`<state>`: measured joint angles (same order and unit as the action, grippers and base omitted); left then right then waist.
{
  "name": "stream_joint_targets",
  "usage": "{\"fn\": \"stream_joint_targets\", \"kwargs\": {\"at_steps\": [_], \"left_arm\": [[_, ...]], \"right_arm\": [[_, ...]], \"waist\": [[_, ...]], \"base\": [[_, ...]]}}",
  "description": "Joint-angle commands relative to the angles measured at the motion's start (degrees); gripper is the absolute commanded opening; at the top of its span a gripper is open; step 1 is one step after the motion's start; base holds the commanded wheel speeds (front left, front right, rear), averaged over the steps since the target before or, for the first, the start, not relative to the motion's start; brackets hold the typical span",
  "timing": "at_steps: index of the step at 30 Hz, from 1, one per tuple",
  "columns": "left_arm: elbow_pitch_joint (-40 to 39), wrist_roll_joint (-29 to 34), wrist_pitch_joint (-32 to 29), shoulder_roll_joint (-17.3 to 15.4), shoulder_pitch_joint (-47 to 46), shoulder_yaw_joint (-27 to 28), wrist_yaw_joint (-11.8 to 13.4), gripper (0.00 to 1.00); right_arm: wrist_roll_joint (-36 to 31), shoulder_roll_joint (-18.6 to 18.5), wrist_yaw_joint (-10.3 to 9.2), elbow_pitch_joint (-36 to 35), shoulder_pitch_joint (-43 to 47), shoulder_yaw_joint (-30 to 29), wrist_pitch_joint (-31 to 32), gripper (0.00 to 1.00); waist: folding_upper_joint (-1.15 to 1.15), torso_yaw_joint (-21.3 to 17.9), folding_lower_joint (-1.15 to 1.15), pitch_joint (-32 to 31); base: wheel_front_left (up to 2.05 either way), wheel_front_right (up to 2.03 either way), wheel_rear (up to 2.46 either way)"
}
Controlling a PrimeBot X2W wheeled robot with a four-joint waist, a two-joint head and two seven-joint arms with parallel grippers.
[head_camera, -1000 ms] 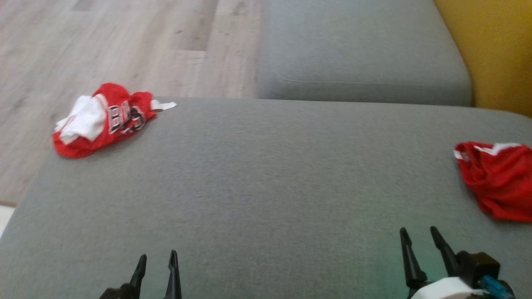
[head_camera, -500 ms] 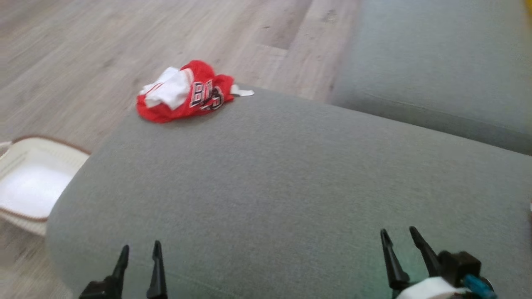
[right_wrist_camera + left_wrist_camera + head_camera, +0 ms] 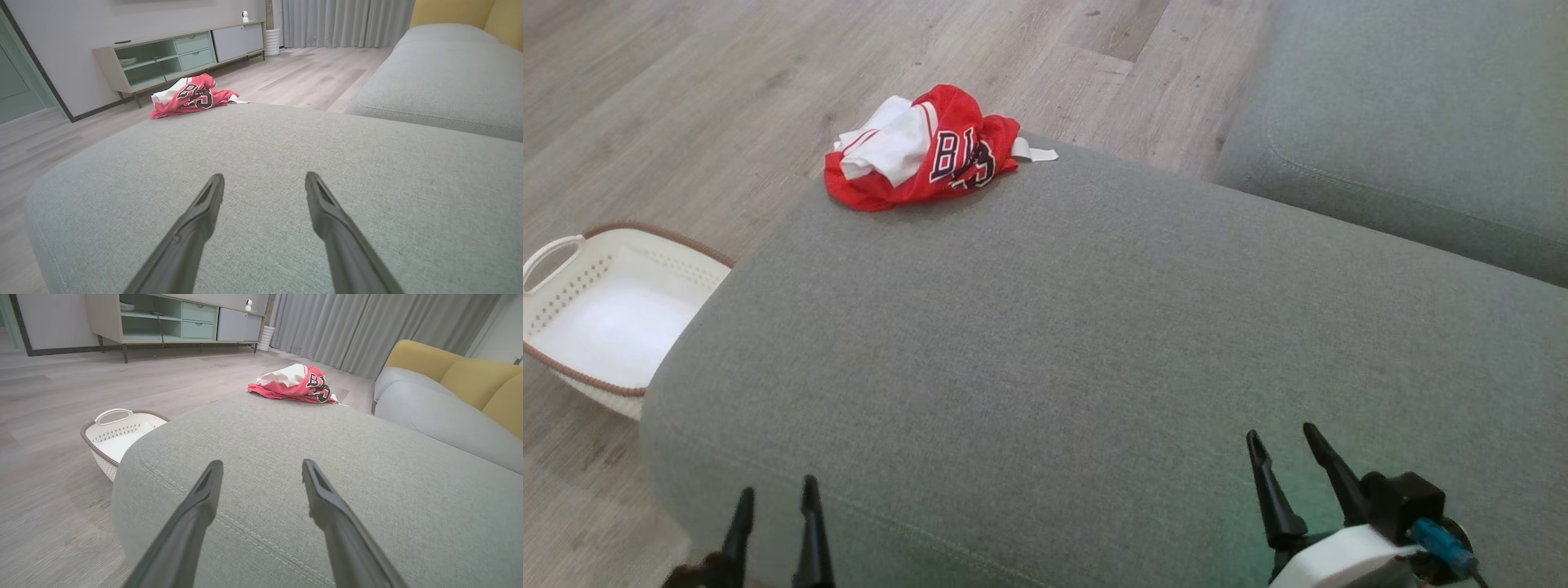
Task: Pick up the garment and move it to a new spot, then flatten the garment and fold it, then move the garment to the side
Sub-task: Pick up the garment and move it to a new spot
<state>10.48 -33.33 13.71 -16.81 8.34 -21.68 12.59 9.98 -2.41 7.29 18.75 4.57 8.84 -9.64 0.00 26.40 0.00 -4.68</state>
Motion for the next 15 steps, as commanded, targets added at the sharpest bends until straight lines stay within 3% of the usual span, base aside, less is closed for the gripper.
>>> {"fn": "stream_joint_targets", "kwargs": {"at_steps": [1,8,15], "left_arm": [[-2.1,-0.7,0.7,-0.5,-2.0,3.0,0.2,1.00],[-7.3,-0.7,0.7,-4.7,-2.4,7.2,1.2,1.00],[-15.6,0.0,-4.5,-14.1,-9.6,12.2,0.3,1.00]], "right_arm": [[-0.4,-0.5,0.20,-2.0,-2.1,0.8,-1.0,1.00],[-1.9,-0.5,0.20,-4.4,-0.4,-1.5,-0.4,1.00],[-6.1,-0.5,0.20,-10.5,-3.4,-2.6,3.3,1.00]], "waist": [[0.00,0.1,0.00,0.1],[0.00,0.5,0.00,1.9],[0.00,-3.1,0.00,8.3]], "base": [[0.00,0.00,0.00],[0.00,0.00,0.00],[0.00,0.00,0.00]]}}
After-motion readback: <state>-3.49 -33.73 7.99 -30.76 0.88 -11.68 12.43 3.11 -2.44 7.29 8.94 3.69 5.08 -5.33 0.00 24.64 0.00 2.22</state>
